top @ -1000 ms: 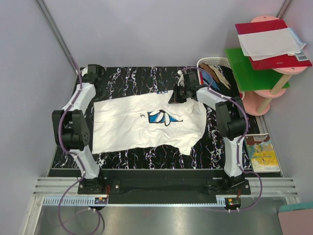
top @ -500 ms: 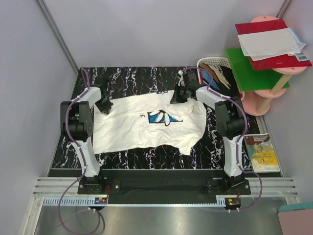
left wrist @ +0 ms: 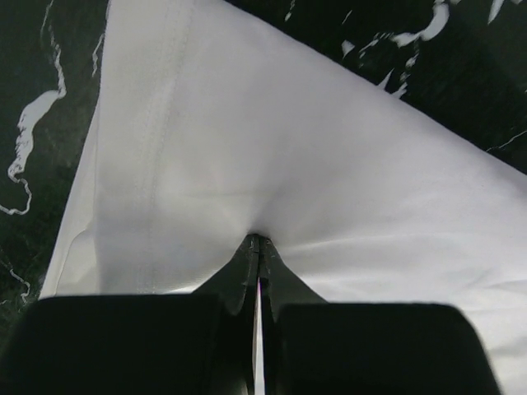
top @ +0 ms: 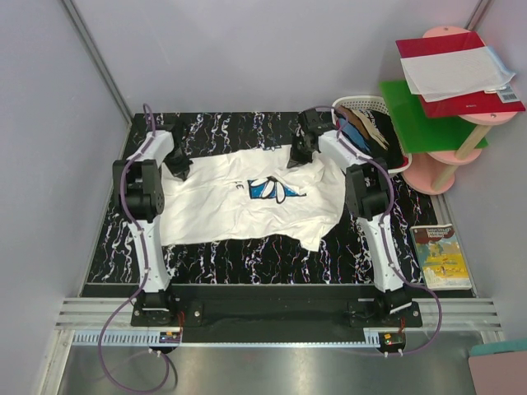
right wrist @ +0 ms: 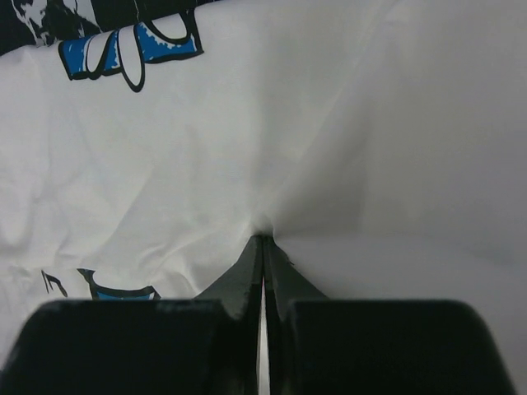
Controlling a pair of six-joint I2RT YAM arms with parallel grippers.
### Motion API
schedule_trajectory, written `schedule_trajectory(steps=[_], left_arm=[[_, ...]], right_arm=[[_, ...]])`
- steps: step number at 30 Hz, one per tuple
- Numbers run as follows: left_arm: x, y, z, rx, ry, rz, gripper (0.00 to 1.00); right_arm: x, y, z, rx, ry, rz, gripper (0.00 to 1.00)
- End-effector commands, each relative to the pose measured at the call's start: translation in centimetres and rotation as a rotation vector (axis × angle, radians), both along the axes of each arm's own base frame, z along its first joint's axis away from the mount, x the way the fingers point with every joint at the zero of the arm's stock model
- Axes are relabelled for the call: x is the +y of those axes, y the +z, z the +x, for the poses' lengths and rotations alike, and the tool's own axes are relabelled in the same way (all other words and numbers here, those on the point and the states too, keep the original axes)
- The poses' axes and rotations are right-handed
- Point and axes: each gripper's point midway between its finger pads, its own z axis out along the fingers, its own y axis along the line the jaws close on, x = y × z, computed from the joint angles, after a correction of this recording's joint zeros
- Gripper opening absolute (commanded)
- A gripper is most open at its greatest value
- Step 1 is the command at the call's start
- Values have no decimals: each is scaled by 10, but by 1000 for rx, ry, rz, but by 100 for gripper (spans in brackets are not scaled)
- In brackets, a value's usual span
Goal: Fold and stack the t-shirts
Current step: Fold the tshirt
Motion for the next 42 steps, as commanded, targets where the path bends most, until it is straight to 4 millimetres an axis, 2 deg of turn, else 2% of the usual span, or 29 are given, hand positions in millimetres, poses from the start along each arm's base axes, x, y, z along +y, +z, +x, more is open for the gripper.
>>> schedule_trajectory(steps=[1, 2, 4, 5, 7, 8, 9, 10, 11, 12, 13, 14, 15, 16, 17, 18, 19, 20, 22, 24, 25, 28, 35, 42], left_arm=[[-6, 5, 25, -23, -12, -57, 0], [-4, 10, 37, -51, -7, -63, 0], [-2, 10, 47, -60, -1, -72, 0], [-1, 21, 61, -102, -4, -80, 0], [0, 24, 70, -114, -10, -86, 0], [0, 32, 76, -140, -16, -89, 0], [-1, 37, 77, -151, -20, -94, 0], [-2, 55, 78, -187, -22, -93, 0], [-5, 53, 70, -176, -24, -93, 1], [-7, 63, 74, -227, -30, -94, 7], [-10, 98, 72, -310, -49, -93, 11], [-13, 87, 56, -286, -51, -97, 15], [-14, 101, 59, -352, -53, -96, 19], [-14, 133, 52, -427, -67, -93, 30], [-16, 127, 37, -413, -71, -102, 34], [-17, 135, 34, -442, -75, -108, 44], [-20, 158, 26, -495, -89, -111, 60], [-21, 153, 15, -478, -91, -113, 67], [-23, 159, -3, -490, -103, -110, 75], [-30, 159, -14, -496, -118, -135, 75], [-32, 154, -25, -486, -117, -144, 76], [-33, 143, -42, -474, -116, -148, 76], [-39, 129, -64, -441, -136, -176, 77], [-38, 130, -77, -444, -157, -164, 77]], right_arm=[[-14, -24, 4, 90, -19, -84, 3], [-14, -24, 8, 85, -21, -87, 3], [-15, -19, 22, 51, -19, -89, 3], [-15, -18, 25, 41, -13, -88, 3], [-15, -13, 31, 8, 13, -97, 3], [-17, -10, 32, -3, 24, -112, 2], [-19, -7, 31, -13, 41, -118, 4], [-20, 5, 28, -39, 69, -133, 5], [-22, 11, 26, -61, 78, -145, 6], [-23, 21, 24, -93, 89, -151, 8], [-26, 46, 21, -174, 89, -147, 17], [-25, 59, 18, -225, 84, -153, 27], [-25, 75, 15, -276, 81, -146, 36], [-28, 104, 7, -371, 70, -126, 57], [-30, 118, 2, -408, 63, -115, 64], [-33, 129, -4, -434, 54, -111, 70], [-40, 146, -16, -468, 33, -105, 86], [-43, 153, -21, -481, 25, -103, 90], [-48, 161, -37, -492, 17, -104, 94], [-52, 163, -46, -487, 4, -101, 93], [-54, 150, -52, -457, 3, -112, 93], [-56, 126, -61, -401, 4, -119, 90], [-40, 79, -73, -284, 40, -88, 85], [-23, 51, -70, -226, 59, -76, 87]])
